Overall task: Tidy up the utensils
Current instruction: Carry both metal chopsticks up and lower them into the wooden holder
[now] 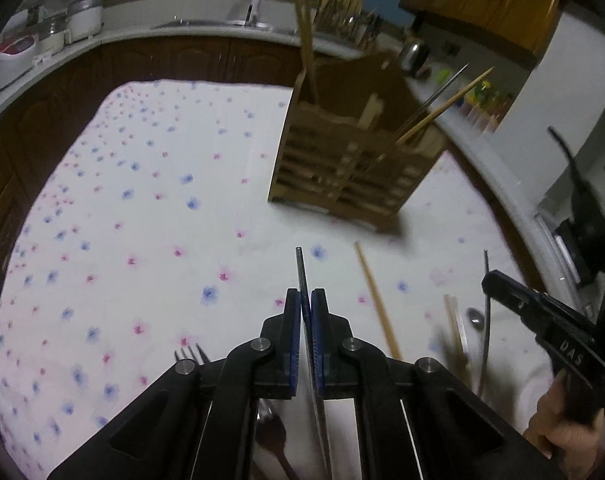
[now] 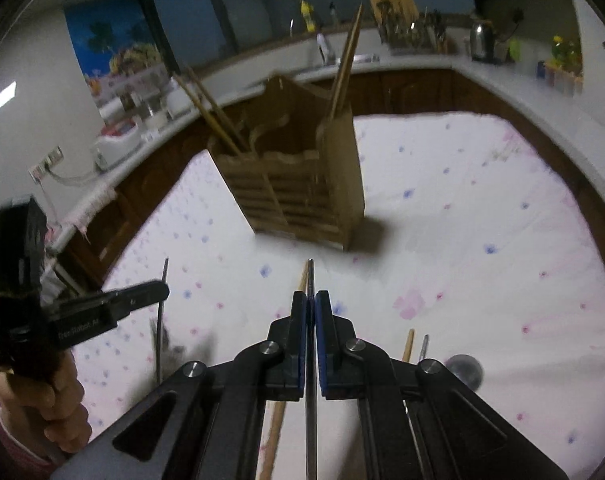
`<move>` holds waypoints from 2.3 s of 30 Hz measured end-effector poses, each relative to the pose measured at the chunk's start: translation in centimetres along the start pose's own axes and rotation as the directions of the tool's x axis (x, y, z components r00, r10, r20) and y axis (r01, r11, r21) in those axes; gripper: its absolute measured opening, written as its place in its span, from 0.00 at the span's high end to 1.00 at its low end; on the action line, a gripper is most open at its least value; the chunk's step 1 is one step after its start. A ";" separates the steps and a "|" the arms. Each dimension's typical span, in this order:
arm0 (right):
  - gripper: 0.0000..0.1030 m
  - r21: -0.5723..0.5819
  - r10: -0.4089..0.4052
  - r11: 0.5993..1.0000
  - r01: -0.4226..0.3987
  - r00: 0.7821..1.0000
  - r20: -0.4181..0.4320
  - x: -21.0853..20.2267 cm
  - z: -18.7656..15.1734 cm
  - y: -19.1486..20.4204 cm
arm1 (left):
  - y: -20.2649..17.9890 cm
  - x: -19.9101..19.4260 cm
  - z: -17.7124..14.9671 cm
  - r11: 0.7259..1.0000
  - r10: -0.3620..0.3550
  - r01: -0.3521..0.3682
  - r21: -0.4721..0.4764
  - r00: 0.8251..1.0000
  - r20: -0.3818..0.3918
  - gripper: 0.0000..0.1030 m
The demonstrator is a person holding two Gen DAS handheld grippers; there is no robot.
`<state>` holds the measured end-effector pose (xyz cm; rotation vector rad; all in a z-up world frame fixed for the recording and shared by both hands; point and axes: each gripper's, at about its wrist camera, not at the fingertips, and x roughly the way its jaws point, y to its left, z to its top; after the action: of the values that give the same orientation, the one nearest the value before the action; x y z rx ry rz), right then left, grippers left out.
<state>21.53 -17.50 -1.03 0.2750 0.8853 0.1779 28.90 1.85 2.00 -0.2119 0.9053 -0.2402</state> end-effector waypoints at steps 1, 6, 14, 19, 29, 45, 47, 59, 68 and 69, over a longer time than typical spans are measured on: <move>0.96 0.002 0.002 1.000 -0.002 1.000 0.021 -0.9 0.1 0.1 | -0.1 -1.1 -0.3 1.000 -0.010 0.010 -0.001 1.000 0.015 0.97; 0.96 0.009 0.006 1.000 -0.007 0.993 0.120 -5.3 0.1 0.5 | -0.4 -6.2 -1.8 0.999 -0.051 0.051 0.007 0.995 0.086 0.97; 0.96 0.011 -0.013 1.000 0.011 0.980 0.199 -8.8 0.1 0.8 | -0.7 -12.1 -4.0 0.996 -0.091 0.085 0.036 0.977 0.191 0.98; 0.96 0.014 -0.009 1.000 0.006 0.976 0.216 -9.4 0.1 1.0 | -0.7 -13.8 -4.6 0.995 -0.095 0.088 0.044 0.970 0.223 0.98; 0.96 -0.002 -0.003 1.000 0.004 0.968 0.250 -10.4 0.9 1.6 | -0.4 -14.8 -3.9 0.995 -0.095 0.088 0.036 0.962 0.255 0.98; 0.96 0.023 -0.002 1.000 -0.006 0.940 0.342 -10.3 4.6 1.2 | 0.6 -15.2 -1.1 0.994 -0.109 0.108 0.021 0.933 0.342 0.98; 0.96 0.017 0.000 1.000 -0.006 0.935 0.355 -10.2 5.5 1.3 | 0.8 -15.2 -0.4 0.993 -0.113 0.113 0.020 0.927 0.358 0.98; 0.96 0.002 0.017 1.000 -0.020 0.865 0.501 -9.2 12.3 1.6 | 1.5 -13.6 5.7 0.993 -0.115 0.110 0.039 0.881 0.459 0.98; 0.96 0.018 0.006 1.000 -0.020 0.829 0.559 -6.6 16.6 1.0 | 2.0 -10.2 10.8 0.995 -0.094 0.088 0.037 0.838 0.538 0.98; 0.96 0.017 0.003 1.000 -0.015 0.827 0.562 -6.3 16.8 0.9 | 2.1 -9.5 11.3 0.996 -0.091 0.087 0.033 0.835 0.542 0.98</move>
<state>30.75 -21.06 14.03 0.3287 0.2949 0.0860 32.48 7.52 15.26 -0.2986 0.3254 -0.2517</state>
